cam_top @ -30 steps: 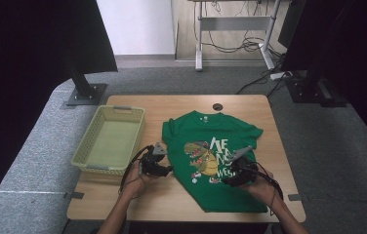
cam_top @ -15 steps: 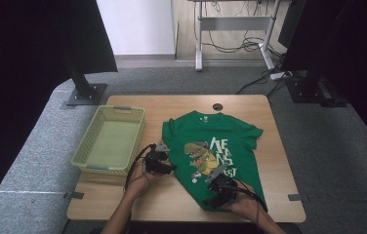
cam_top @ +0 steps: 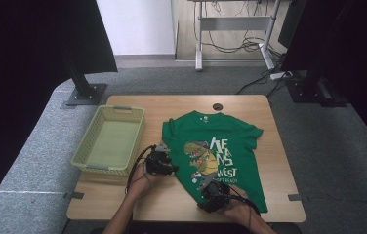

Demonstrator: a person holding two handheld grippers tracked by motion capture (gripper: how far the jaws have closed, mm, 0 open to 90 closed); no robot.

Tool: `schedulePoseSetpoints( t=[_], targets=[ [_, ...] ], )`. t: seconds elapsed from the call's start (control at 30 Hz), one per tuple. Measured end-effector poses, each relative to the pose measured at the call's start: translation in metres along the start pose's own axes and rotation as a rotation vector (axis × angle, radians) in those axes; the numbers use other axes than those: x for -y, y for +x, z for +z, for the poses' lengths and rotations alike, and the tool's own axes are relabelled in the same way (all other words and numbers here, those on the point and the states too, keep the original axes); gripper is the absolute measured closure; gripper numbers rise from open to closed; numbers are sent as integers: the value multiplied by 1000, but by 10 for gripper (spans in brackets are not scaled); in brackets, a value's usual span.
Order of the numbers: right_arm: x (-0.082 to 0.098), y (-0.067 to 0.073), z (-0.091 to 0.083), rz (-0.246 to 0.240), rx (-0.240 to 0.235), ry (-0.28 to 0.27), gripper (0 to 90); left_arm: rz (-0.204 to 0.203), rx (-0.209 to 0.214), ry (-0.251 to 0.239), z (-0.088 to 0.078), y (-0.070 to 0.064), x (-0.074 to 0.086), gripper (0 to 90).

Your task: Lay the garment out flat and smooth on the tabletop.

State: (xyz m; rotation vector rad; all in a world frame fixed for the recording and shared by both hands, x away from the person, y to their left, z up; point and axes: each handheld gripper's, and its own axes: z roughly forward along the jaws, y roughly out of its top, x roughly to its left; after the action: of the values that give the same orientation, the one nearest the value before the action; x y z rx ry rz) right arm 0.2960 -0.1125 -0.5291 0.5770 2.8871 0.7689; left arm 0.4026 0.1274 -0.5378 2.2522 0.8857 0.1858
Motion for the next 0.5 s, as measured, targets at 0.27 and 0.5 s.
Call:
schedulePoseSetpoints(
  t=[0.27, 0.5],
  targets=[
    [2, -1, -3, -1, 7, 1, 799, 90, -3, 1, -2, -13, -7, 827],
    [2, -5, -12, 14, -18, -32, 829, 110, -12, -34, -16, -14, -17, 871]
  ],
)
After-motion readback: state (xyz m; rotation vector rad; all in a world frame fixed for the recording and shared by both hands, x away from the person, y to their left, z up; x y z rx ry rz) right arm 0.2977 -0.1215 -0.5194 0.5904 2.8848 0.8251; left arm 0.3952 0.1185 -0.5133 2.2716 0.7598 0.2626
